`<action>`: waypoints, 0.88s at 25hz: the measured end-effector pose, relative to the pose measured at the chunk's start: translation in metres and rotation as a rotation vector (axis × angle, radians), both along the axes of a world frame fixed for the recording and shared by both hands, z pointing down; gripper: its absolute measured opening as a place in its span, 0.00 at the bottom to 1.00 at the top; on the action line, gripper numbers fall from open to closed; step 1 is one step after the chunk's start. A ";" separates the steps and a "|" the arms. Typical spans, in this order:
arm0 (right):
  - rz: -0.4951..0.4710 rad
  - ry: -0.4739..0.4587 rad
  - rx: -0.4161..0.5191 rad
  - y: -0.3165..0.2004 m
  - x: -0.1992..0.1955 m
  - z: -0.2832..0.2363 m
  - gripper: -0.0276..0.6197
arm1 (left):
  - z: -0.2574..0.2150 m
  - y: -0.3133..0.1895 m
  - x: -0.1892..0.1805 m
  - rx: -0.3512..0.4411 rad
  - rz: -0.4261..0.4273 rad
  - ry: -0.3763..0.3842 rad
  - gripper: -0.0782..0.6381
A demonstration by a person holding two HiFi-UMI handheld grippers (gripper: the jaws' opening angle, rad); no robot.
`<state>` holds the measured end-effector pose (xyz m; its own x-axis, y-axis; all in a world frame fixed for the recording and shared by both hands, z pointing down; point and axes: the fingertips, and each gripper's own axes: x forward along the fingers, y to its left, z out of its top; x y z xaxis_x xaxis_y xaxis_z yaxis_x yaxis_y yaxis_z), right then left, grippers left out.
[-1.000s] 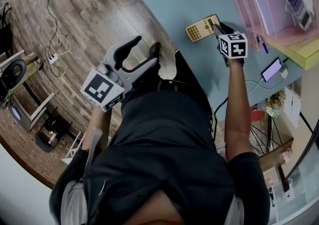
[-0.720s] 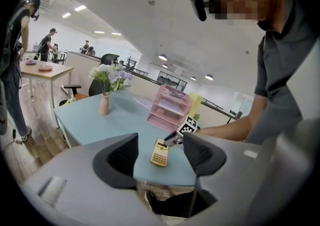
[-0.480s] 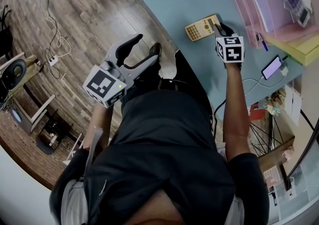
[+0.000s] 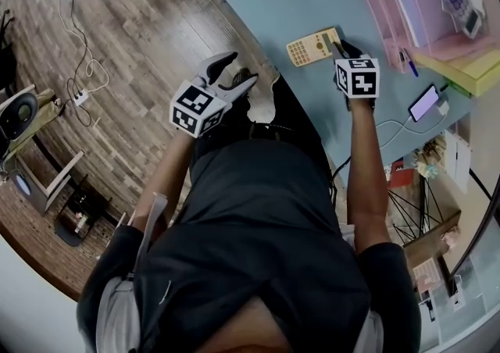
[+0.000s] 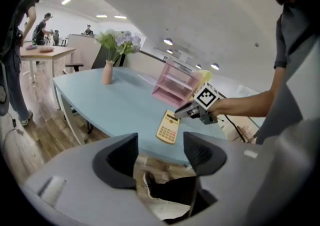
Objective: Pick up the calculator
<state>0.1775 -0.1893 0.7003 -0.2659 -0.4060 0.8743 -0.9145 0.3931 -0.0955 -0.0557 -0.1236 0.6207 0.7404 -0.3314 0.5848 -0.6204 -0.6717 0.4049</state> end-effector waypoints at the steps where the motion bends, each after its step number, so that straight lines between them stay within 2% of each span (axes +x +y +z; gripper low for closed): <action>1: 0.006 -0.004 -0.005 0.002 -0.001 0.000 0.18 | 0.012 0.004 0.004 -0.026 0.008 -0.005 0.54; 5: 0.035 -0.031 -0.035 0.009 -0.007 0.003 0.18 | 0.051 0.014 0.026 -0.117 0.017 0.010 0.55; 10: 0.081 -0.067 -0.067 0.018 -0.011 0.009 0.18 | 0.092 0.017 0.049 -0.232 -0.035 0.032 0.57; 14: 0.087 -0.101 -0.087 0.024 -0.023 0.011 0.19 | 0.109 0.016 0.053 -0.267 -0.068 0.021 0.57; 18: 0.053 -0.146 -0.116 0.032 -0.039 0.015 0.17 | 0.113 0.014 0.054 -0.285 -0.082 0.031 0.57; 22: 0.010 -0.160 -0.121 0.035 -0.049 0.019 0.21 | 0.118 0.018 0.057 -0.313 -0.085 0.035 0.57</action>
